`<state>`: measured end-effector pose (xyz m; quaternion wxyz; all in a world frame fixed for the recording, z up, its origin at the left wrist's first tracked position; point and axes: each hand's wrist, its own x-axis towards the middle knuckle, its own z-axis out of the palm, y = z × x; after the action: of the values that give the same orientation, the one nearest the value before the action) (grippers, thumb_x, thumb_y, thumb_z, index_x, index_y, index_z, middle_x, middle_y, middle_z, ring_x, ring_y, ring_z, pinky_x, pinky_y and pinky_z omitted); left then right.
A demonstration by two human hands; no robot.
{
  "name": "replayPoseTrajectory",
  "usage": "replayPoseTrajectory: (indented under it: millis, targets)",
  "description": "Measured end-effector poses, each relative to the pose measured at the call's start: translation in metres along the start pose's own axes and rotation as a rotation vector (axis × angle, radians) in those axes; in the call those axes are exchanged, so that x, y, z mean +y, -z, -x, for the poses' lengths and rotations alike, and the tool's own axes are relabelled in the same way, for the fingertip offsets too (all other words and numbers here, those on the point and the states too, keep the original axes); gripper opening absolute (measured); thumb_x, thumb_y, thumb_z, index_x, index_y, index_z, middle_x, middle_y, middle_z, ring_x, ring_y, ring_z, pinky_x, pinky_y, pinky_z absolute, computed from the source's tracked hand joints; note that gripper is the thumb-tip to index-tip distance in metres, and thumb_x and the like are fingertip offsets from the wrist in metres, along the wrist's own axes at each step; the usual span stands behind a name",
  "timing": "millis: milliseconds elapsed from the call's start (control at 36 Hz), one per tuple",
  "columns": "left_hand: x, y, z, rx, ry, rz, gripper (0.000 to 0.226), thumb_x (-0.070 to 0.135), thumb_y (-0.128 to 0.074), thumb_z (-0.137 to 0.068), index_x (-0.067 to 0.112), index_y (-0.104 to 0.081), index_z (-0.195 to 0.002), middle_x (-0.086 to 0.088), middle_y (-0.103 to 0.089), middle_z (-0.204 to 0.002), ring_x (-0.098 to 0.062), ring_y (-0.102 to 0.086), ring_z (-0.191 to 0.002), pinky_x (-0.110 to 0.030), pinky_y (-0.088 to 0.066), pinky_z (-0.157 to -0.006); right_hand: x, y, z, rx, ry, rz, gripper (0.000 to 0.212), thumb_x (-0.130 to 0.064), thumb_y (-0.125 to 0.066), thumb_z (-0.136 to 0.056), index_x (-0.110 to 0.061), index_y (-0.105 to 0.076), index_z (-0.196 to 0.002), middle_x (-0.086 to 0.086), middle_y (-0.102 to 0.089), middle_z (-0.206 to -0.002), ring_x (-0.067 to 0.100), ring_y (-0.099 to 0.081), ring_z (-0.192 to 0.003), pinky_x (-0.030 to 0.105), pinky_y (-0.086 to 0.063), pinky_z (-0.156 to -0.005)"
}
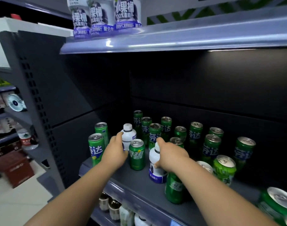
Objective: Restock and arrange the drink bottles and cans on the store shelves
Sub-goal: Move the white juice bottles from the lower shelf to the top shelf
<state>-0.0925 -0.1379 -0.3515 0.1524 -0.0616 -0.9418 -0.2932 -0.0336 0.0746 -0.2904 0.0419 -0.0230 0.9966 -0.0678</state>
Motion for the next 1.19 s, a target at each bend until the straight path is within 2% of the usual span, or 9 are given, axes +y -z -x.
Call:
replayPoseTrajectory:
  millis: [56,139,333,528,611,778,944,1056,1194]
  targets:
    - [-0.005,0.0,-0.015,0.012,-0.041,0.034,0.066,0.011,-0.065,-0.078,0.029,-0.036,-0.135,-0.009,-0.05,-0.119,-0.035,-0.058,-0.103,-0.049,-0.052,-0.081,-0.002,0.002,-0.002,-0.008,-0.015,0.002,0.07,-0.044,-0.078,-0.081,-0.024,-0.031,-0.129,0.003,-0.059,-0.107,0.028,-0.062,-0.091,0.038,-0.052,-0.068]
    - [-0.012,-0.001,-0.038,-0.008,-0.039,0.059,0.075,0.009,-0.068,-0.078,0.027,-0.032,-0.142,-0.012,-0.049,-0.126,-0.034,-0.056,-0.108,-0.048,-0.051,-0.087,-0.005,0.006,-0.007,-0.02,-0.058,0.014,0.071,-0.045,-0.08,-0.079,-0.025,-0.032,-0.127,0.003,-0.061,-0.106,0.029,-0.062,-0.092,0.038,-0.052,-0.069]
    - [-0.025,-0.013,-0.071,-0.107,-0.1,0.091,0.094,0.027,-0.082,-0.075,0.023,-0.023,-0.149,-0.016,-0.043,-0.134,-0.039,-0.054,-0.116,-0.045,-0.048,-0.096,-0.018,0.009,-0.017,-0.05,-0.135,0.03,0.077,-0.04,-0.083,-0.076,-0.025,-0.031,-0.132,0.003,-0.058,-0.108,0.03,-0.062,-0.098,0.042,-0.056,-0.078]
    - [-0.022,-0.02,-0.082,-0.146,-0.075,0.121,0.094,0.017,-0.074,-0.08,0.021,-0.015,-0.153,-0.019,-0.037,-0.14,-0.04,-0.049,-0.121,-0.044,-0.045,-0.098,-0.03,-0.001,-0.019,0.027,-0.229,-0.013,0.075,-0.036,-0.087,-0.068,-0.029,-0.033,-0.12,0.0,-0.055,-0.103,0.028,-0.062,-0.09,0.039,-0.055,-0.069]
    - [-0.018,-0.016,-0.086,-0.145,-0.044,0.128,0.087,0.02,-0.075,-0.079,0.021,-0.023,-0.148,-0.018,-0.04,-0.135,-0.042,-0.05,-0.117,-0.043,-0.046,-0.094,-0.032,0.002,-0.01,0.076,-0.256,-0.064,0.076,-0.036,-0.087,-0.065,-0.034,-0.035,-0.121,-0.002,-0.056,-0.102,0.026,-0.061,-0.089,0.037,-0.055,-0.068]
    - [-0.009,0.004,-0.088,-0.048,-0.017,0.225,0.086,0.02,-0.085,-0.069,0.021,-0.033,-0.139,-0.016,-0.044,-0.131,-0.042,-0.051,-0.115,-0.043,-0.047,-0.09,-0.037,0.024,0.013,0.288,-0.237,-0.117,0.09,-0.035,-0.083,-0.07,-0.041,-0.029,-0.142,-0.001,-0.056,-0.128,0.029,-0.061,-0.103,0.04,-0.055,-0.078]
    - [0.015,0.054,-0.076,0.066,-0.122,0.318,0.084,0.014,-0.084,-0.072,0.025,-0.034,-0.139,-0.012,-0.04,-0.136,-0.038,-0.048,-0.119,-0.042,-0.045,-0.093,-0.048,0.062,0.044,0.488,-0.15,-0.169,0.084,-0.034,-0.081,-0.066,-0.042,-0.033,-0.135,-0.002,-0.057,-0.119,0.027,-0.06,-0.096,0.042,-0.056,-0.079]
    - [0.037,0.097,-0.05,0.113,-0.216,0.31,0.089,0.02,-0.087,-0.067,0.032,-0.036,-0.139,-0.009,-0.043,-0.135,-0.035,-0.048,-0.12,-0.043,-0.046,-0.096,-0.054,0.083,0.076,0.568,-0.091,-0.296,0.083,-0.034,-0.08,-0.061,-0.046,-0.034,-0.128,-0.007,-0.056,-0.114,0.022,-0.06,-0.093,0.042,-0.056,-0.081]
    - [0.07,0.146,0.003,0.124,-0.304,0.326,0.084,0.025,-0.084,-0.066,0.038,-0.038,-0.136,-0.003,-0.043,-0.124,-0.027,-0.052,-0.104,-0.032,-0.042,-0.083,-0.053,0.103,0.126,0.621,0.004,-0.47,0.08,-0.032,-0.081,-0.055,-0.053,-0.039,-0.12,-0.01,-0.057,-0.112,0.016,-0.061,-0.093,0.039,-0.057,-0.081]
